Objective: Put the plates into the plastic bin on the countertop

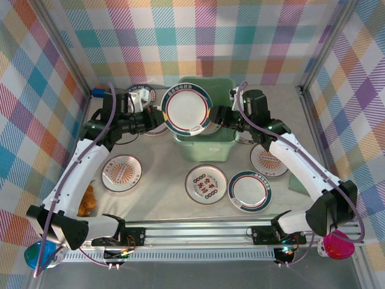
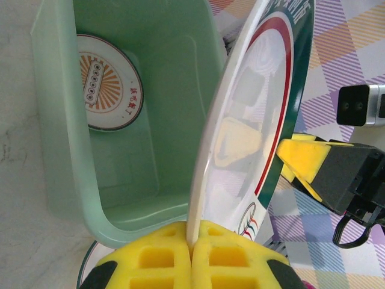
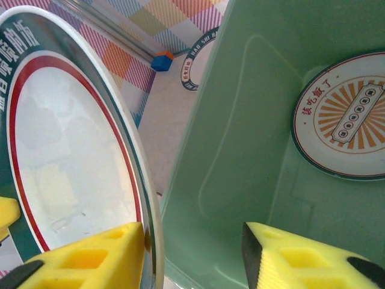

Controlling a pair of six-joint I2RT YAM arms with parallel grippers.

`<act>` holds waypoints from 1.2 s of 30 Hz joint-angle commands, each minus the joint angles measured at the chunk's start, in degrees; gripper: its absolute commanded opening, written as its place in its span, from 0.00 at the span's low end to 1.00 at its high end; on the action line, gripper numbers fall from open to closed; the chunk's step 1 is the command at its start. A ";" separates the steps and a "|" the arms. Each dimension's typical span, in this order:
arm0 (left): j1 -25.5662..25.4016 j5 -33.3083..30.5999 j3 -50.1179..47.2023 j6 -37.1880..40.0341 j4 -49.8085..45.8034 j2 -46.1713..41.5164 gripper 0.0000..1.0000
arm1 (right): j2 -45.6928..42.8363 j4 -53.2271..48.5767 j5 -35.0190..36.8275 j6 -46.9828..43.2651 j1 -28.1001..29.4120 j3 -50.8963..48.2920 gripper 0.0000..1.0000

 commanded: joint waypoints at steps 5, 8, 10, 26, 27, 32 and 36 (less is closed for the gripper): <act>-1.03 1.66 -1.12 -1.31 4.30 -1.65 0.00 | -2.03 5.90 -2.22 2.01 0.42 -3.26 0.35; -1.25 2.54 -1.48 -2.45 6.48 -1.37 0.00 | -2.03 6.73 -2.53 2.86 0.42 -4.32 0.33; -1.36 2.29 -1.19 -2.28 6.28 -1.02 0.00 | -2.23 7.57 -2.46 3.22 0.42 -5.02 0.28; -1.82 1.50 -1.77 -2.28 6.54 0.28 0.00 | -1.72 9.96 -4.84 6.92 0.42 -6.30 0.26; -1.82 1.17 -1.67 -2.12 6.21 0.26 0.00 | -1.89 9.91 -4.46 7.07 0.42 -6.44 0.24; -1.82 0.35 -1.78 -1.55 5.13 -0.09 0.00 | -2.61 9.86 -4.54 7.53 0.42 -6.58 0.15; -1.82 -1.50 -1.71 -1.16 3.89 -0.45 0.01 | -2.78 9.97 -4.17 8.55 0.42 -6.37 0.13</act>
